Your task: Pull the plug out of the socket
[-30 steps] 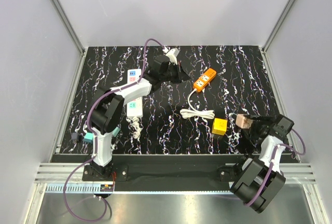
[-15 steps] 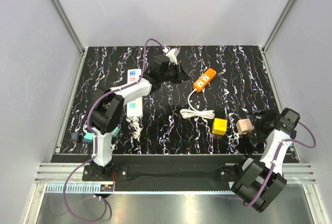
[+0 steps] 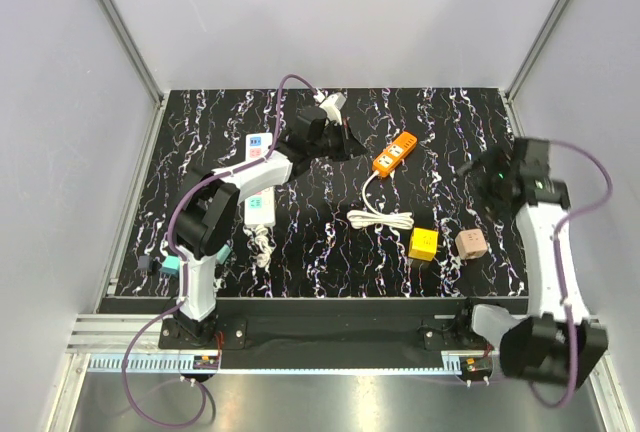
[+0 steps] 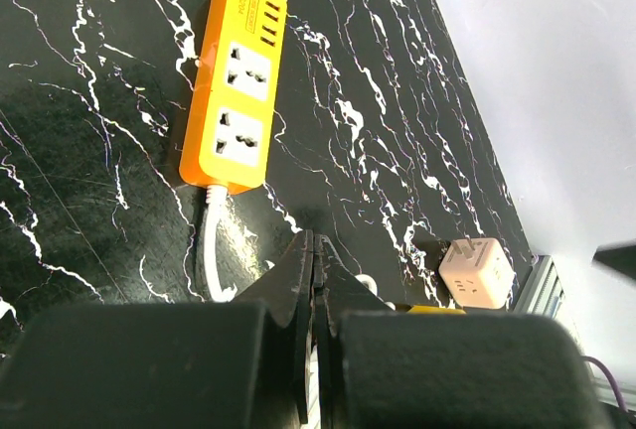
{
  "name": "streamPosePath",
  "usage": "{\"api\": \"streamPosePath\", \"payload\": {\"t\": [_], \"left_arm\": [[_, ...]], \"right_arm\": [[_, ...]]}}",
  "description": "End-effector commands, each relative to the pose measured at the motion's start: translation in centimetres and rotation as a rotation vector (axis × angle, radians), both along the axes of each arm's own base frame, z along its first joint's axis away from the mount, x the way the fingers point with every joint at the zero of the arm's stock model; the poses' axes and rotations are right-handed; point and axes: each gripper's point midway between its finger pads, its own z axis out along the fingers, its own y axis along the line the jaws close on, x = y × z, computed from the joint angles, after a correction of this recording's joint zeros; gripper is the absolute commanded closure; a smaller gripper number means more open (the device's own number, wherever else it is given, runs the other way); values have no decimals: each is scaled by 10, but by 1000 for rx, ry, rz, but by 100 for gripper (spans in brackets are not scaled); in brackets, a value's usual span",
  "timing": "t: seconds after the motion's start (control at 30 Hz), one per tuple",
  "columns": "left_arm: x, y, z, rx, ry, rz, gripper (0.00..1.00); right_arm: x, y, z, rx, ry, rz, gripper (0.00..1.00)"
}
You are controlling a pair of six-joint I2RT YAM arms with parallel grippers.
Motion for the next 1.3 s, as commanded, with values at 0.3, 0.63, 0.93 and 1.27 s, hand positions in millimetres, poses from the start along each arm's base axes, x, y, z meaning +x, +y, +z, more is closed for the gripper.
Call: {"api": "streamPosePath", "payload": {"t": [0.3, 0.63, 0.93, 1.27], "left_arm": [[-5, 45, 26, 147, -111, 121, 41], [-78, 137, -7, 361, -67, 267, 18], [-157, 203, -27, 336, 7, 432, 9], [-213, 225, -27, 56, -21, 478, 1]], "right_arm": [[76, 118, -18, -295, -41, 525, 0], [66, 209, -52, -245, -101, 815, 0], [28, 257, -61, -52, -214, 889, 0], [-21, 266, -67, 85, -291, 896, 0]]}}
